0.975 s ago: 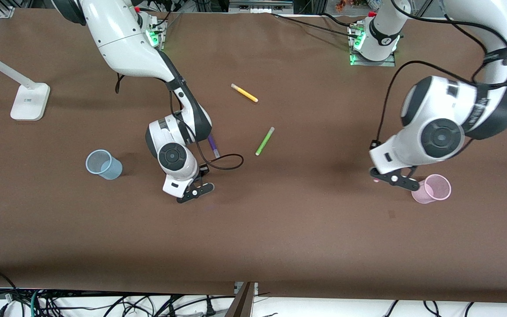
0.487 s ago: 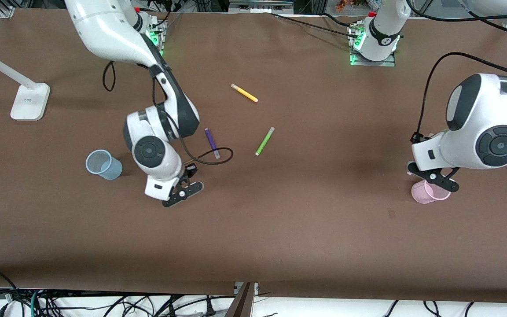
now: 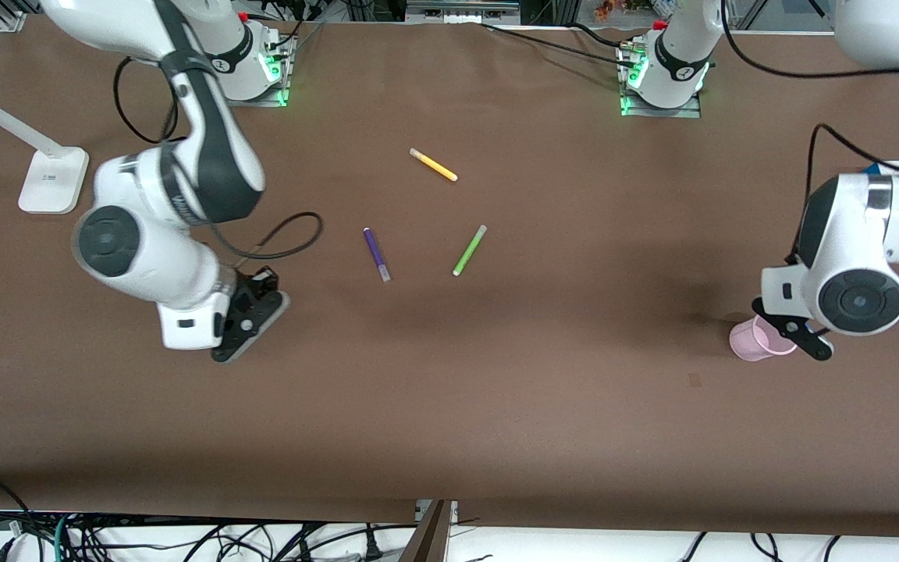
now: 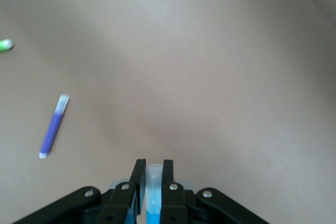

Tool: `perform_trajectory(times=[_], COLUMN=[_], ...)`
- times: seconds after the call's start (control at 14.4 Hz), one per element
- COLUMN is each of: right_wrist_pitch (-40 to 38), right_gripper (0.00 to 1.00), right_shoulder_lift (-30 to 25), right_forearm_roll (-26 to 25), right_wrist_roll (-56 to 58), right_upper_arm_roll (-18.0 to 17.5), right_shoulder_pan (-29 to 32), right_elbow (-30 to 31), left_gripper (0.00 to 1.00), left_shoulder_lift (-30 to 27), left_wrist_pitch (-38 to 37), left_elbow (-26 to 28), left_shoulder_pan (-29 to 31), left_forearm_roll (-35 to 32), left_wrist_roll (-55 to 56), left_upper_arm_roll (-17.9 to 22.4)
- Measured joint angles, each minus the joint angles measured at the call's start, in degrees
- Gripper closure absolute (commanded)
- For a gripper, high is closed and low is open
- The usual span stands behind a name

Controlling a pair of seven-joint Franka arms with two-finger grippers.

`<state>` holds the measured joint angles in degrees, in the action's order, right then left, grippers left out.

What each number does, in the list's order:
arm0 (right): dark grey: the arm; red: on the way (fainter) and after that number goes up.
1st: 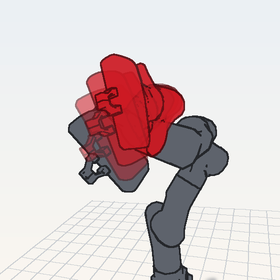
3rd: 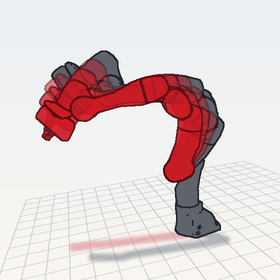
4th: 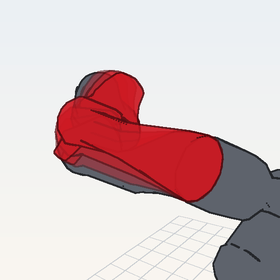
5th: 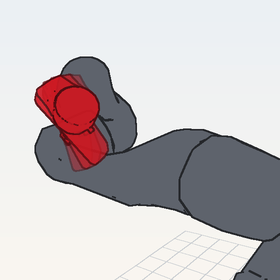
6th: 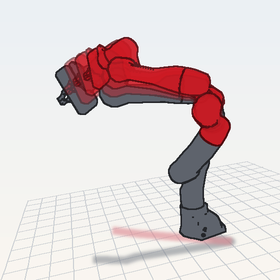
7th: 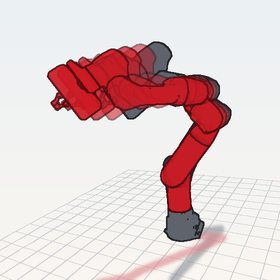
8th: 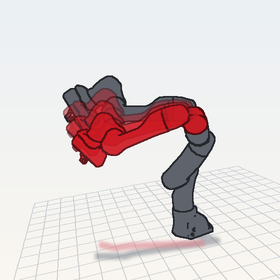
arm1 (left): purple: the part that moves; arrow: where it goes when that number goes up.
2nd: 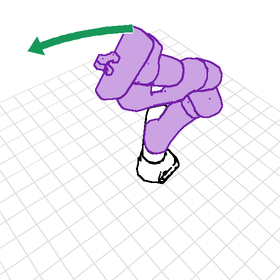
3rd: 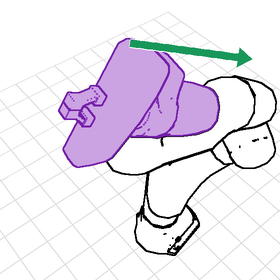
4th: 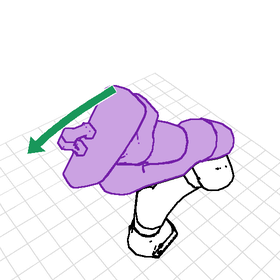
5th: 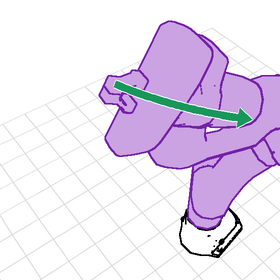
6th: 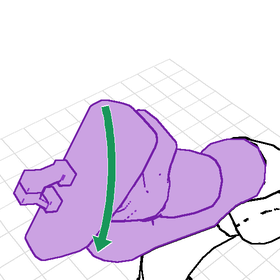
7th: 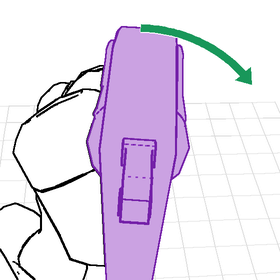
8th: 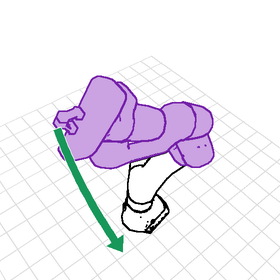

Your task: Place pink and blue markers in matching cups

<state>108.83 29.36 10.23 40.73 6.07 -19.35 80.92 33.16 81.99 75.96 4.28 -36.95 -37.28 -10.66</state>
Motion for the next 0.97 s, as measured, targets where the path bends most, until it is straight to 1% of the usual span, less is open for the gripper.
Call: perform_trajectory(times=[0.14, 0.21, 0.42, 0.56, 0.63, 0.7, 0.77, 0.97], right_wrist_pitch=[-2.37, -3.66, -8.85, -12.45, -13.64, -14.59, -15.42, -18.11], right_gripper=[1.0, 1.0, 1.0, 1.0, 1.0, 1.0, 1.0, 1.0], right_shoulder_lift=[-0.28, -0.27, -0.22, -0.18, -0.16, -0.09, 0.04, 0.94], right_forearm_roll=[5.25, 8.16, 15.76, 18.53, 19.58, 20.68, 21.88, 25.65], right_wrist_roll=[11.74, 17.7, 34.76, 42.94, 46.64, 50.33, 54.04, 64.71], right_upper_arm_roll=[0.23, 0.28, 0.38, 0.36, 0.34, 0.32, 0.31, 0.31], right_shoulder_pan=[3.96, 6.14, 13.05, 15.91, 16.61, 17.16, 17.76, 20.26], right_elbow=[0.14, 0.31, 0.99, 1.34, 1.56, 1.82, 2.23, 4.18], left_gripper=[1.0, 1.0, 1.0, 1.0, 0.73, 0.31, 0.0, 0.0], left_shoulder_lift=[5.1, 7.36, 12.6, 14.56, 15.13, 15.54, 15.85, 16.46], left_wrist_pitch=[0.09, 0.08, 0.08, 0.04, -0.04, -0.11, -0.15, -0.17], left_elbow=[-4.97, -6.47, -7.98, -8.23, -8.22, -8.19, -8.09, -7.88], left_shoulder_pan=[-0.02, -0.08, -0.68, -1.05, -1.13, -1.2, -1.33, -2.5], left_forearm_roll=[-4.59, -6.22, -9.13, -9.63, -9.86, -10.06, -10.1, -10.25], left_wrist_roll=[-3.65, -4.31, -4.56, -4.53, -4.35, -3.82, -3.27, -1.58], left_upper_arm_roll=[0.49, 0.52, 0.51, 0.51, 0.52, 0.53, 0.54, 0.55])
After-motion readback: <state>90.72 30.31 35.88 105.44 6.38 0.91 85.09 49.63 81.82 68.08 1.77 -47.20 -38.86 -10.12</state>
